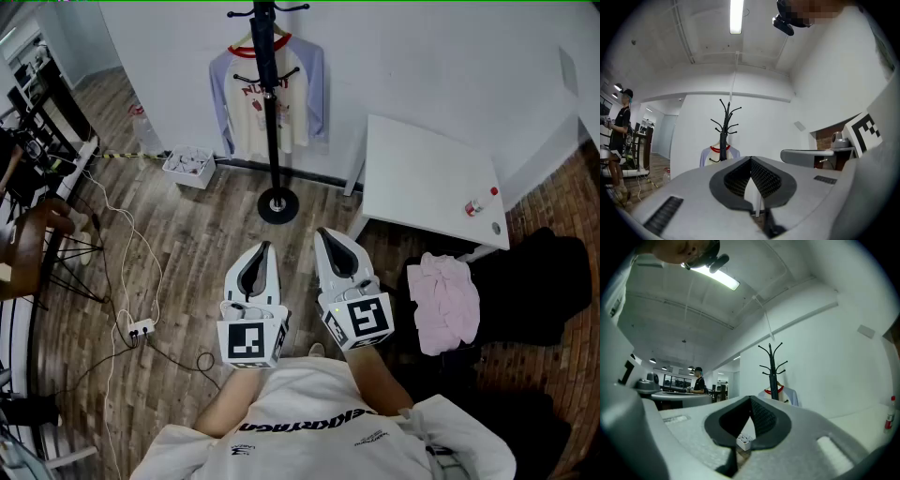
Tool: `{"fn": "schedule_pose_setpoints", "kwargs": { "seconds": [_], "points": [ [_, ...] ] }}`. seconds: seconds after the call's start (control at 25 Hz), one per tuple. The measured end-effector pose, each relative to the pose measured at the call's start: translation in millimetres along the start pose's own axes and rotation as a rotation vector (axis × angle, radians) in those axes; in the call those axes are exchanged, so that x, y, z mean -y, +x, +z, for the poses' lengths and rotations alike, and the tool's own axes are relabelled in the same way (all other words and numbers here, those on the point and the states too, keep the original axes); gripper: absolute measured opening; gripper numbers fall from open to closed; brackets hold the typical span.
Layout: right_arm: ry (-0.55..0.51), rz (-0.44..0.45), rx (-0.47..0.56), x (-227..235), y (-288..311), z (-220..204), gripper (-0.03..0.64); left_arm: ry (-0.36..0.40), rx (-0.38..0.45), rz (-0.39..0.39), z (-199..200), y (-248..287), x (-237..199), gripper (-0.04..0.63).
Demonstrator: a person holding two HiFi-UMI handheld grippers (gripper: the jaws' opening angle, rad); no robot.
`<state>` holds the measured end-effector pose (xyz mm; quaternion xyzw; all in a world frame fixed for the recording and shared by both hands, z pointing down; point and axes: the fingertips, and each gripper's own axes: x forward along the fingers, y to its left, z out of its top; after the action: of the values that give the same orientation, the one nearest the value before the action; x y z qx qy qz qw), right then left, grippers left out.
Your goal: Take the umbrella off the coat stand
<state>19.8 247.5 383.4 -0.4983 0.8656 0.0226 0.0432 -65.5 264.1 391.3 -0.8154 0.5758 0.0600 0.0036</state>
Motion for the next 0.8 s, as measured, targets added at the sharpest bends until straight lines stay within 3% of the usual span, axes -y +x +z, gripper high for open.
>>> {"fn": "schedule_pose_setpoints", "kwargs": {
  "seconds": [0.2,0.4,0.56,0.8],
  "points": [
    [0.018,0.007,0.013,11.6,4.4,8.0,-0.005,-0.017,-0.039,0.009,-5.4,12.5,5.0,-0.003],
    [0.013,-0.011,0.006,15.9,18.1,-12.0,-0.003,-0.06,0.018,0.024,-14.6,26.2,-0.3,-0.003],
    [-0.02,-0.036,-0.035,25.6,13.5,-20.3,-0.002,-0.087,-0.081,0.042,-36.0,32.5,-2.5,-0.003],
    [-0.02,-0.006,-0.021,40.3,16.6,-17.6,-0.002,-0.069,-0.026,0.039,-30.6,45.6,3.7,-0.003]
  ]
}}
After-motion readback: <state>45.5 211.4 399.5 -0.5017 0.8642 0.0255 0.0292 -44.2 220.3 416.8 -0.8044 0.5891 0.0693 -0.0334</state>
